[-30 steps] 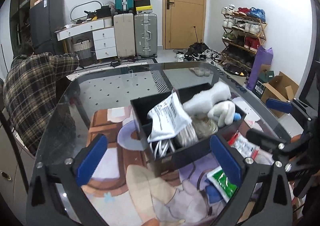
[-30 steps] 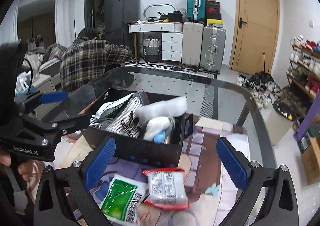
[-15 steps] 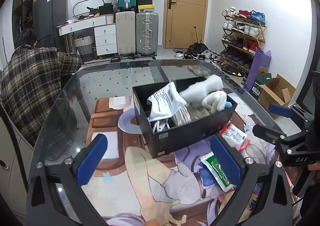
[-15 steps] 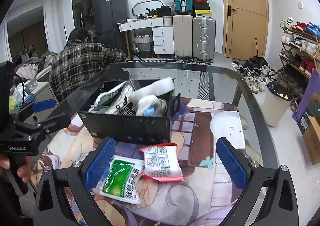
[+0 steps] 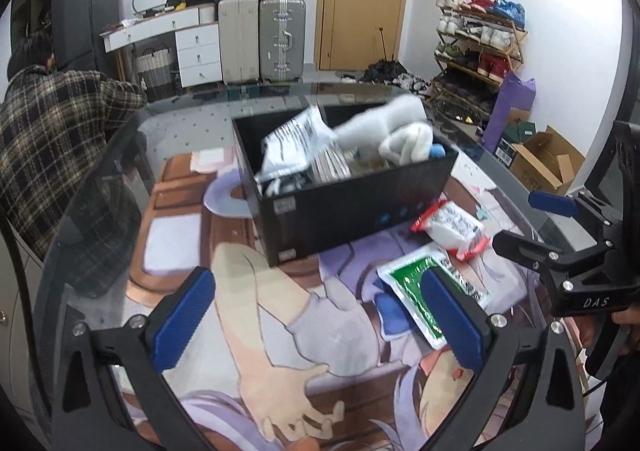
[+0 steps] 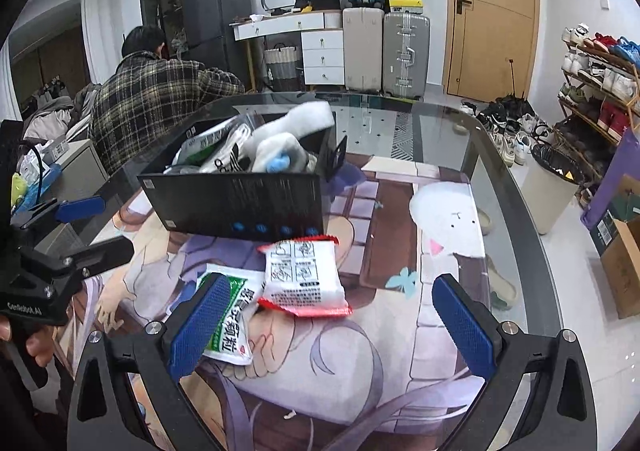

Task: Organize soft objects
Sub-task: 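Withdraw both tools and move them toward the green and red-edged packets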

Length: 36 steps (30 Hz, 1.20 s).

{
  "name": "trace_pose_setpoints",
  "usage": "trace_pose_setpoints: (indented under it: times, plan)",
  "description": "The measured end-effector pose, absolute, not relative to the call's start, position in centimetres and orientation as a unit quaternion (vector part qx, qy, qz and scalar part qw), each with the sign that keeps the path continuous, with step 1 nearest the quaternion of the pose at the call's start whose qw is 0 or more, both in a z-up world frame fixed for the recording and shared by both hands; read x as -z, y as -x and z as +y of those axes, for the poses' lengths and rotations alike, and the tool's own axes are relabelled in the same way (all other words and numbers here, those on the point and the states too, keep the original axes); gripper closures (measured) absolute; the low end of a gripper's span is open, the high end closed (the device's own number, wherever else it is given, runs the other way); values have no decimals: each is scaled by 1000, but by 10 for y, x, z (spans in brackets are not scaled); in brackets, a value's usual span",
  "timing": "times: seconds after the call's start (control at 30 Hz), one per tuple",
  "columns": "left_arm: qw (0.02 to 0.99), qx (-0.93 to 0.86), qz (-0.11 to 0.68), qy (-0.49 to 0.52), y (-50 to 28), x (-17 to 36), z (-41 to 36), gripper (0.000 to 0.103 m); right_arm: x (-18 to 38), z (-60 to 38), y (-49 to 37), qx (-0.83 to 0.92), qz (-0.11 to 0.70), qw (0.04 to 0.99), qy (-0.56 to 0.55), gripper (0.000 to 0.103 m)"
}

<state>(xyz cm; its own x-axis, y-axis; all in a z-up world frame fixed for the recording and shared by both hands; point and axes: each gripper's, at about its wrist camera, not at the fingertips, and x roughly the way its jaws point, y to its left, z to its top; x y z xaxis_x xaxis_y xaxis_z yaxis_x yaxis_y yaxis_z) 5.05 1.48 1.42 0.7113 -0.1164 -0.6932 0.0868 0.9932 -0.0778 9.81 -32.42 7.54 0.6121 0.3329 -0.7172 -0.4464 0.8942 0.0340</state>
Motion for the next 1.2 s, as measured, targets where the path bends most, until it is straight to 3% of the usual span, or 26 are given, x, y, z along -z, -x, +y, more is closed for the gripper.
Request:
trace_pose_setpoints:
  times: [0.63,1.2]
  plan:
    - [884,92,452,74,-88,22,-51,0,-53,-349,-104,-187,406,890,88,1]
    - [884,62,463,34,-106,32,-66,0,-54,-363,-109,-172,404,895,82,1]
